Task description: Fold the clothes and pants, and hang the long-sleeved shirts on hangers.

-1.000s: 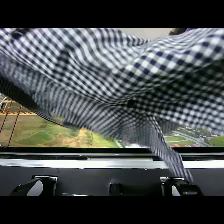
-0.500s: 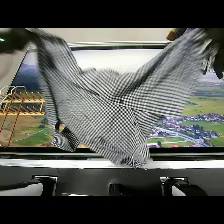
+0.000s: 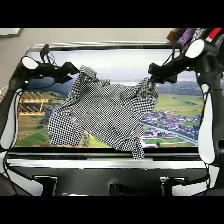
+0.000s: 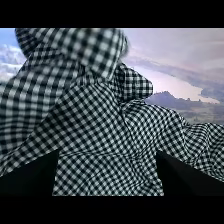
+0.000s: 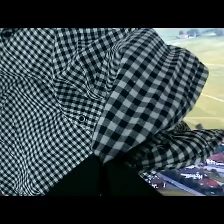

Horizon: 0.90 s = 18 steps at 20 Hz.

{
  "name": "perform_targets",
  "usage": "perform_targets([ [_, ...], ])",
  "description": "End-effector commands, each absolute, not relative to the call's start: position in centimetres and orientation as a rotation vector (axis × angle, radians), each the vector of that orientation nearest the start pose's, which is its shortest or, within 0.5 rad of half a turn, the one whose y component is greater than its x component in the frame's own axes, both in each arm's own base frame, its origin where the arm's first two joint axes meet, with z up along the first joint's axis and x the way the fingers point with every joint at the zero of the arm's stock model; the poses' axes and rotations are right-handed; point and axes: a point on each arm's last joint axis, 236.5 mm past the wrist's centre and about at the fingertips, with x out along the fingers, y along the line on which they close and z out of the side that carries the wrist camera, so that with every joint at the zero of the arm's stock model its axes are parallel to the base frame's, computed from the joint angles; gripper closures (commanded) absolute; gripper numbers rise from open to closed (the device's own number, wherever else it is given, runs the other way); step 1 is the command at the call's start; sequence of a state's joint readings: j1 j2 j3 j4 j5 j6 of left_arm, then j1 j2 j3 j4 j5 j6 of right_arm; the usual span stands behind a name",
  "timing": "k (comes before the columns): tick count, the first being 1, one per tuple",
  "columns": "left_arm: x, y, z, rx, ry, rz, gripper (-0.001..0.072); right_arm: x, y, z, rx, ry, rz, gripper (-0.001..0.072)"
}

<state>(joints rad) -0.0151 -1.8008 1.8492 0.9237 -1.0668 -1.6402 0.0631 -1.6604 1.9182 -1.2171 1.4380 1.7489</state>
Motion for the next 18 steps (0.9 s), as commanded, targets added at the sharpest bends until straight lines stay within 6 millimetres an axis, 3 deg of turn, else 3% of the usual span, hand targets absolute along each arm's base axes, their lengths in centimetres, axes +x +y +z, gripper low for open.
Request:
perform_targets([
  [1,52.4,-8.9,9.2,-0.546,1.105,-0.276,-0.0013,47.6,9.6,9.5,0.274,1.261,0.180,0.0670],
  [3,48.5,-6.3,9.6,-0.503,1.152,-0.201,-0.0013,46.8,8.7,10.1,0.238,1.271,0.155,0.0670],
  [5,43.4,-7.1,8.2,-0.563,1.175,-0.189,-0.0013,46.4,8.6,10.6,0.233,1.269,0.155,0.0670],
  [9,33.2,-14.9,1.7,-0.847,1.227,-0.252,-0.0013,46.1,8.6,10.5,0.240,1.284,0.150,0.0670],
  [12,26.9,-19.6,-3.5,-0.972,1.335,-0.257,-0.0013,45.9,8.6,10.5,0.247,1.291,0.143,0.0670],
  [14,24.7,-22.0,-5.5,-0.973,1.376,-0.266,-0.0013,45.9,8.6,10.5,0.248,1.293,0.143,0.0670],
  [18,24.6,-25.7,-6.4,-0.977,1.336,-0.276,-0.0013,45.9,8.6,10.5,0.255,1.295,0.137,0.0670],
])
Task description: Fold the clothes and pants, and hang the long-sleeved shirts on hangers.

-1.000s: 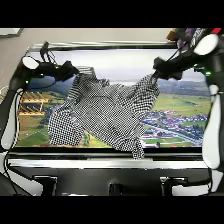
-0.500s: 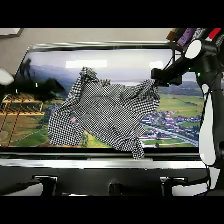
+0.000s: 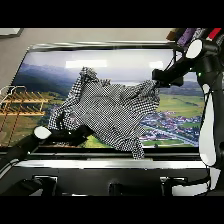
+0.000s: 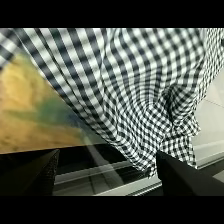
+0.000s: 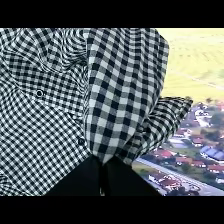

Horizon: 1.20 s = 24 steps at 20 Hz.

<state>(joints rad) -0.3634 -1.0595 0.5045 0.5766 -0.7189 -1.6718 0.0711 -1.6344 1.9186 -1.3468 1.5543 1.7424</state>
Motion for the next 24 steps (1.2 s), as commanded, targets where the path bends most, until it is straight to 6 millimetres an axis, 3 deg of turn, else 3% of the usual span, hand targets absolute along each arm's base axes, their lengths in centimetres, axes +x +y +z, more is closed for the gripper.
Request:
perform_targets([
  [1,24.6,-26.3,-6.5,-1.004,1.335,-0.266,-0.0013,45.9,8.6,10.5,0.264,1.296,0.130,0.0670],
  [8,26.8,-28.7,-7.7,-0.983,1.300,-0.241,-0.0013,45.5,8.7,10.4,0.277,1.315,0.124,0.0670],
  [12,25.9,-29.1,-9.6,-0.966,1.376,-0.220,-0.0013,45.1,9.0,10.4,0.295,1.329,0.132,0.0670],
  [13,25.8,-29.2,-9.5,-0.966,1.381,-0.225,0.0086,45.1,9.3,10.4,0.302,1.332,0.141,0.0670],
  [15,25.7,-29.5,-8.9,-0.952,1.392,-0.262,0.0670,45.0,10.2,10.7,0.332,1.333,0.170,0.0670],
  [16,26.1,-29.9,-8.0,-0.923,1.382,-0.318,0.0680,45.1,10.9,11.0,0.353,1.324,0.196,0.0670],
  [18,28.8,-30.4,-4.5,-0.878,1.325,-0.440,0.0683,46.6,12.8,13.2,0.386,1.210,0.300,0.0670],
  [20,33.9,-29.0,1.0,-0.795,1.216,-0.518,0.0684,49.1,13.2,17.5,0.425,1.008,0.317,0.0671],
  [22,39.3,-26.1,8.5,-0.697,1.068,-0.534,0.0684,50.6,12.8,23.7,0.470,0.777,0.312,0.0671],
  [24,43.5,-22.6,18.1,-0.589,0.868,-0.512,0.0685,50.4,11.9,31.0,0.487,0.538,0.315,0.0671],
])
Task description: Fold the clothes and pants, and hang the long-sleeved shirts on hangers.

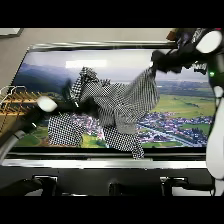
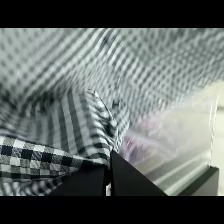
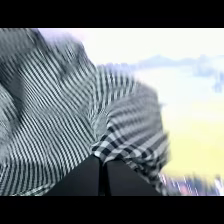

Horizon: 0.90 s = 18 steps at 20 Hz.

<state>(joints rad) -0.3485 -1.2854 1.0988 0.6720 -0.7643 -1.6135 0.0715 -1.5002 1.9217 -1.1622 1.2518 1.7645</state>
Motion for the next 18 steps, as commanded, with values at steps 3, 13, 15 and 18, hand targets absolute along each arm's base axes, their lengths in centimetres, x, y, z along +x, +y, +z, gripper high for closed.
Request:
perform_targets([
  [3,44.7,-18.3,33.2,-0.449,0.539,-0.484,0.0684,46.9,9.3,41.4,0.496,0.227,0.281,0.0671],
  [13,25.9,-10.0,55.2,-0.345,-0.075,-0.432,0.0682,20.2,4.5,59.7,0.455,-0.317,0.280,0.0671],
  [15,22.5,-8.4,56.3,-0.306,-0.132,-0.386,0.0682,15.9,4.2,60.2,0.447,-0.352,0.291,0.0671],
  [18,20.0,-7.3,56.8,-0.354,-0.153,-0.362,0.0681,14.5,4.3,59.6,0.500,-0.322,0.301,0.0671],
])
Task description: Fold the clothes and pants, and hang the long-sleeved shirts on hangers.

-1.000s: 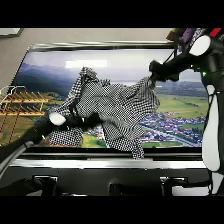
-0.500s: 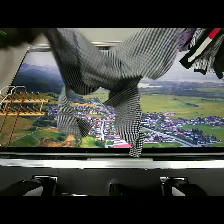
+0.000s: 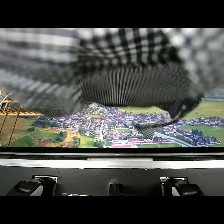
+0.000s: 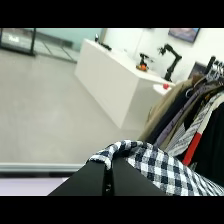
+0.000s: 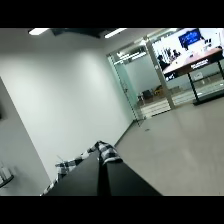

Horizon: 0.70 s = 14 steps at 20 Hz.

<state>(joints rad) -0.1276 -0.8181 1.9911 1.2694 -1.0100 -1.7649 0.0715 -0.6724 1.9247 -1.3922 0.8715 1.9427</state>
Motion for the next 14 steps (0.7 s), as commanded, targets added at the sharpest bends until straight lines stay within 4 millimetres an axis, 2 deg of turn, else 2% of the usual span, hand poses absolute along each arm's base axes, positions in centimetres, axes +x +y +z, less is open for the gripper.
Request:
perform_targets([
  [1,20.1,-7.4,56.1,-0.355,-0.120,-0.361,0.0681,15.3,4.4,59.0,0.510,-0.291,0.297,0.0671],
  [4,23.6,-8.0,51.1,-0.343,0.075,-0.331,0.0681,20.7,4.7,56.2,0.512,-0.155,0.258,0.0671],
  [6,27.5,-8.5,47.3,-0.350,0.195,-0.310,0.0681,26.7,5.0,53.3,0.533,-0.038,0.221,0.0671],
  [8,32.9,-9.1,42.2,-0.361,0.335,-0.282,0.0681,34.0,5.4,49.6,0.537,0.076,0.188,0.0670],
  [11,42.4,-10.1,32.3,-0.378,0.547,-0.227,0.0681,45.6,6.4,40.9,0.561,0.260,0.138,0.0670],
  [12,45.7,-10.4,29.0,-0.386,0.595,-0.210,0.0681,49.3,6.9,37.0,0.576,0.333,0.127,0.0670],
  [14,51.8,-11.0,23.2,-0.409,0.629,-0.182,0.0681,55.1,7.8,29.0,0.606,0.465,0.102,0.0670],
])
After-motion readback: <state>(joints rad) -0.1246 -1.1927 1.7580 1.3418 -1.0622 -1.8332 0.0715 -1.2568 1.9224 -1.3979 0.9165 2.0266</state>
